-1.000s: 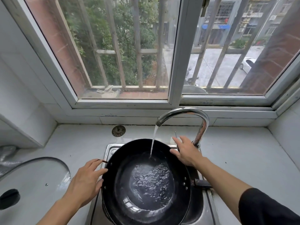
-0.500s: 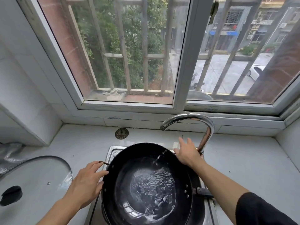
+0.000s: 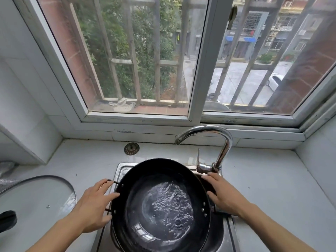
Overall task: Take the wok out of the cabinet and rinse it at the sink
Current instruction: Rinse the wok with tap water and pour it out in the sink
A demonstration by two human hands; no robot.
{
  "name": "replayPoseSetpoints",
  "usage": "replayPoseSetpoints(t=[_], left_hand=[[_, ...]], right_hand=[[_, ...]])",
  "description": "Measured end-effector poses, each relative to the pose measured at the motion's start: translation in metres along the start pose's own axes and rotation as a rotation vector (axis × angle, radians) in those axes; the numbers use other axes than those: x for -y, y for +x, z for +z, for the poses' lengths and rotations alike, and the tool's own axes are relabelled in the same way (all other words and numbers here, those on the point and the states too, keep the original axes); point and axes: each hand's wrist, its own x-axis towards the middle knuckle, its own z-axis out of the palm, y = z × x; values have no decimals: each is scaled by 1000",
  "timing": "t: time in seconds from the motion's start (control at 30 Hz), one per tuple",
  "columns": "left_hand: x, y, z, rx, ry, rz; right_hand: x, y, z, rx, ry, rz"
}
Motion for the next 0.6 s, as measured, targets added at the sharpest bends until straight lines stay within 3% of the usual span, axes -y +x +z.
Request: replayPoseSetpoints(t=[0.33, 0.6], left_hand=[[-2, 5, -9, -17, 123, 90], [3, 7, -6, -143, 208, 207]], right_hand=[[-31, -58, 41, 201, -84, 161], [-27, -58, 64, 8, -68, 66]])
